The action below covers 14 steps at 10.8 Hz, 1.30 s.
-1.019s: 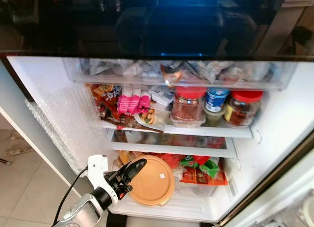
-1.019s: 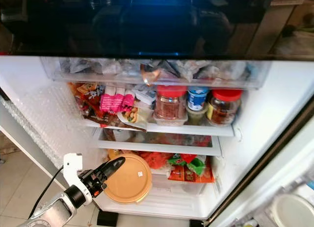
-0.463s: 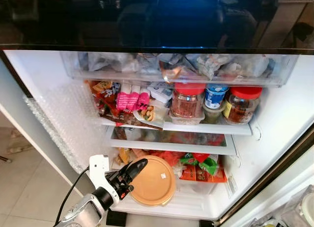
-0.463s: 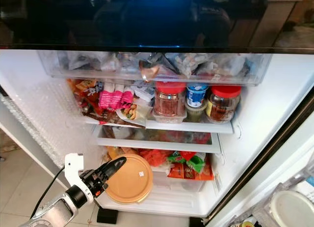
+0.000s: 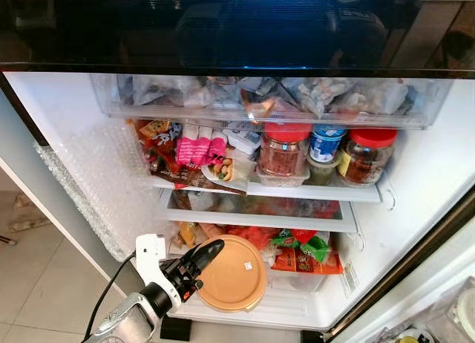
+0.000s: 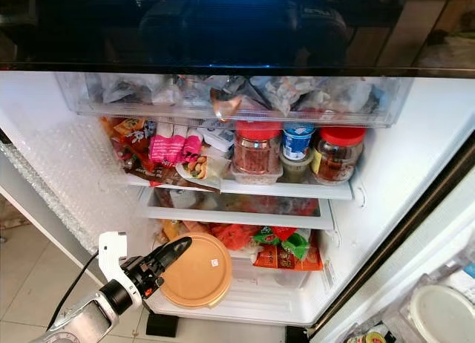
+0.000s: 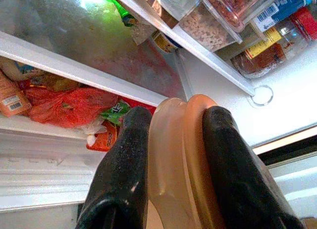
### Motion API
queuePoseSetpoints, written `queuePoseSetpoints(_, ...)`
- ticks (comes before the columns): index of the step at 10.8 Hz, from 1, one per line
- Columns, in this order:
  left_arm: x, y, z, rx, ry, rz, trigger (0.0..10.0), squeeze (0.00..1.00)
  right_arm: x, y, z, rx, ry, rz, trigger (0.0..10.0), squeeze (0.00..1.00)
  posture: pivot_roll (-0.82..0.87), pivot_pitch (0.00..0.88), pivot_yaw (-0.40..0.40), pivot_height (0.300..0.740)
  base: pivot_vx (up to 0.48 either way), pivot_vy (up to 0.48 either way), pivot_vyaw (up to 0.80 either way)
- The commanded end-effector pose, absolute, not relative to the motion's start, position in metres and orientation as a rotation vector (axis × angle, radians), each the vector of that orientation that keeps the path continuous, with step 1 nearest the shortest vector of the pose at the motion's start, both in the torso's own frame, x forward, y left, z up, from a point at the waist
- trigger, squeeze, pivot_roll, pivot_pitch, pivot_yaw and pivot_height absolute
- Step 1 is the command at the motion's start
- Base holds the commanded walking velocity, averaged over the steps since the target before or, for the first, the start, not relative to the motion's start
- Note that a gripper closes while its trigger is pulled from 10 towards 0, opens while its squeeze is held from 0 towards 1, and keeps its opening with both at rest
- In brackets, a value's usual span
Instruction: Restocking fridge
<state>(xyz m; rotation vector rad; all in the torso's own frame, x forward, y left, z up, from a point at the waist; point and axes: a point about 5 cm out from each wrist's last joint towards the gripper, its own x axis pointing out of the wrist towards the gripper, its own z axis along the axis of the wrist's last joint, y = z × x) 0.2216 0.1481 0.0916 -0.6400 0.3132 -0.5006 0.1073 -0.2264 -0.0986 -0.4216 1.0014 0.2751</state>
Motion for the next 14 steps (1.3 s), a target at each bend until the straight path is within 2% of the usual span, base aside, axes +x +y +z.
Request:
queuePoseSetpoints(1,0.222,0.146,0.092,-0.635,0.305,-0.515,10.0,0.00,0.117,-0.216,-0.097,-0.484,0.943,0.357,10.0,0.00,-0.06,0.052,-0.001,0.687,0.000,0.000,0.00)
queuePoseSetpoints(2,0.221,0.146,0.092,-0.635,0.305,-0.513,10.0,0.00,0.145,-0.231,-0.070,-0.477,0.704,0.403,10.0,0.00,-0.06,0.053,-0.004,0.687,0.000,0.000,0.00)
queuePoseSetpoints(3,0.221,0.146,0.092,-0.637,0.305,-0.513,10.0,0.00,0.155,-0.241,-0.054,-0.494,0.604,0.429,10.0,0.00,-0.06,0.055,-0.005,0.687,0.000,0.000,0.00)
queuePoseSetpoints(5,0.221,0.145,0.091,-0.637,0.307,-0.518,10.0,0.00,0.154,-0.255,-0.051,-0.534,0.614,0.420,10.0,0.00,-0.06,0.055,-0.005,0.687,0.000,0.000,0.00)
queuePoseSetpoints(7,0.221,0.145,0.091,-0.638,0.306,-0.518,10.0,0.00,0.153,-0.246,-0.051,-0.471,0.607,0.483,10.0,0.00,-0.06,0.057,-0.007,0.687,0.000,0.000,0.00)
queuePoseSetpoints(9,0.222,0.145,0.092,-0.640,0.305,-0.520,10.0,0.00,0.143,-0.224,-0.061,-0.392,0.666,0.639,10.0,0.00,-0.07,0.057,-0.007,0.687,0.000,0.000,0.00)
queuePoseSetpoints(10,0.222,0.144,0.091,-0.640,0.306,-0.523,10.0,0.00,0.127,-0.211,-0.071,-0.390,0.754,0.796,10.0,0.00,-0.07,0.057,-0.006,0.687,0.000,0.000,0.00)
queuePoseSetpoints(11,0.223,0.144,0.091,-0.642,0.305,-0.525,10.0,0.00,0.107,-0.204,-0.081,-0.455,0.852,0.940,10.0,0.00,-0.07,0.056,-0.006,0.687,0.000,0.000,0.00)
queuePoseSetpoints(12,0.223,0.144,0.091,-0.643,0.304,-0.525,10.0,0.00,0.096,-0.201,-0.087,-0.469,0.918,1.002,10.0,0.00,-0.07,0.056,-0.005,0.687,0.000,0.000,0.00)
queuePoseSetpoints(13,0.223,0.144,0.091,-0.642,0.304,-0.525,10.0,0.00,0.093,-0.200,-0.090,-0.505,0.943,0.997,10.0,0.00,-0.07,0.057,-0.002,0.687,0.000,0.000,0.00)
queuePoseSetpoints(14,0.224,0.143,0.091,-0.640,0.304,-0.527,10.0,0.00,0.095,-0.203,-0.095,-0.516,0.990,0.883,10.0,0.00,-0.07,0.055,-0.002,0.687,0.000,0.000,0.00)
